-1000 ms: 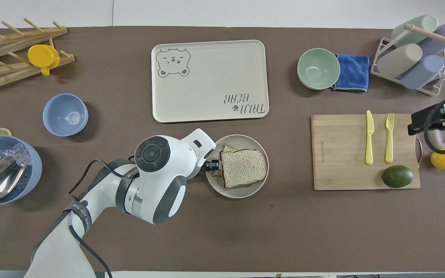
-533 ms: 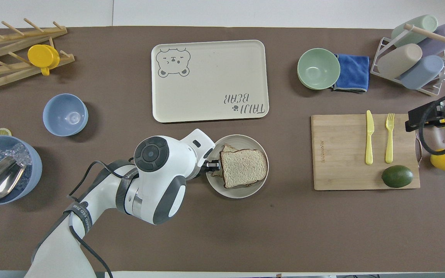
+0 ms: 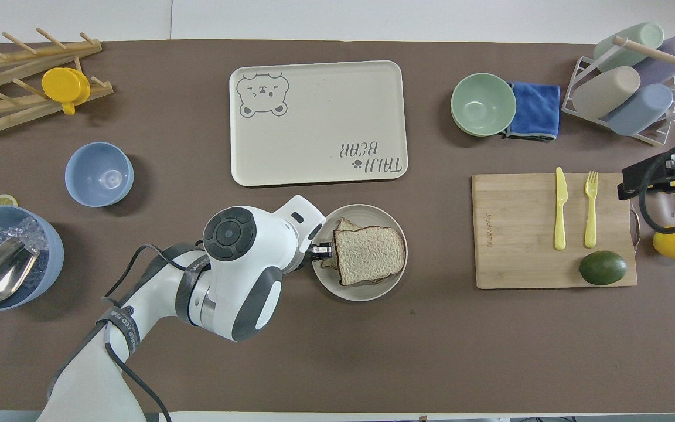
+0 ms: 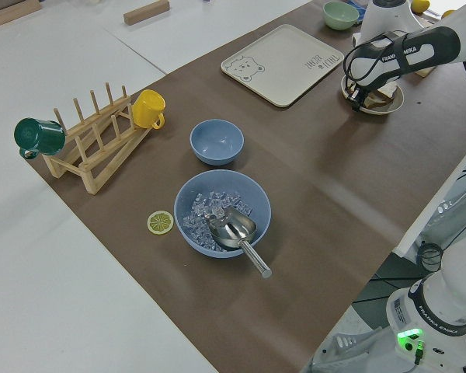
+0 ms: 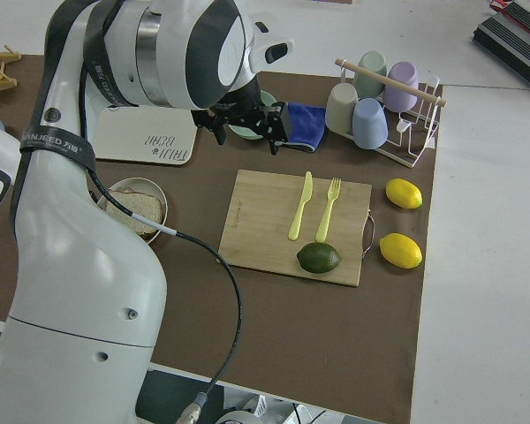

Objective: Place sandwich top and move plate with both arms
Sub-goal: 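Slide the plate with the left gripper onto the cream tray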

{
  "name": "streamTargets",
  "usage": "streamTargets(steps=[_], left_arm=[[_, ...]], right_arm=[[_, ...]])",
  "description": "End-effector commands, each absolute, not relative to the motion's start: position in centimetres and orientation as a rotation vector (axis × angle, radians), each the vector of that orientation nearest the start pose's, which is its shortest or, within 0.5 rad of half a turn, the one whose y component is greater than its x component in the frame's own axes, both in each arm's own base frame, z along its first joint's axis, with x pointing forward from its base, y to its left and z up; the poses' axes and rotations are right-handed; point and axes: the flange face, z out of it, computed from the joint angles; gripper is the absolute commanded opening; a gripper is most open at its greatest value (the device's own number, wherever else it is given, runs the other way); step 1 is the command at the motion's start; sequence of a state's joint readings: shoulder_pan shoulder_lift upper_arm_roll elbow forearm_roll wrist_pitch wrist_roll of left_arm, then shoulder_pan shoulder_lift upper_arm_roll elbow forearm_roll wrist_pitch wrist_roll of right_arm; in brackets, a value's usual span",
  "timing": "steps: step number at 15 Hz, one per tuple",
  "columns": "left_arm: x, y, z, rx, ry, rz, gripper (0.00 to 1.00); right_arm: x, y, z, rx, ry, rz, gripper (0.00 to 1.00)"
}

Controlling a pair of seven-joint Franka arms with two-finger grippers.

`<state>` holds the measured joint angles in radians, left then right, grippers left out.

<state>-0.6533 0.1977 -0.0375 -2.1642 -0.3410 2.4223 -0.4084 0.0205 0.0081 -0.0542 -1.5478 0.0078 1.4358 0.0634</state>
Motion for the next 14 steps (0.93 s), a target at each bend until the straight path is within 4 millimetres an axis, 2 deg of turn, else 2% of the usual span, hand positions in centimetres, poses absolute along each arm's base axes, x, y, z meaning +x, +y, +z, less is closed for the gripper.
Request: streamTargets(steps=[1,8,10,12,14], left_arm=[[43.1,-36.2,30.7,-3.383,0.012,0.121,0.0],[43.3,-36.0,30.9,-3.385,0.009,0.13,0.0],[43.7,-35.9,31.5,-3.389,0.001,0.135,0.0],[44.7,-35.3,32.8,-3.393,-0.007,0.151,0.0],[47.1,-34.3,35.4,-3.405,-0.046,0.179,0.0]], right_arm=[[54.0,-1.9,61.9,-3.134,0.13,0.185,1.0],[54.0,-2.0,62.0,-3.134,0.132,0.183,1.0],[54.0,-2.0,61.8,-3.134,0.132,0.19,1.0],[54.0,-2.0,61.8,-3.134,0.132,0.19,1.0],[53.9,-2.0,61.9,-3.134,0.132,0.188,1.0]])
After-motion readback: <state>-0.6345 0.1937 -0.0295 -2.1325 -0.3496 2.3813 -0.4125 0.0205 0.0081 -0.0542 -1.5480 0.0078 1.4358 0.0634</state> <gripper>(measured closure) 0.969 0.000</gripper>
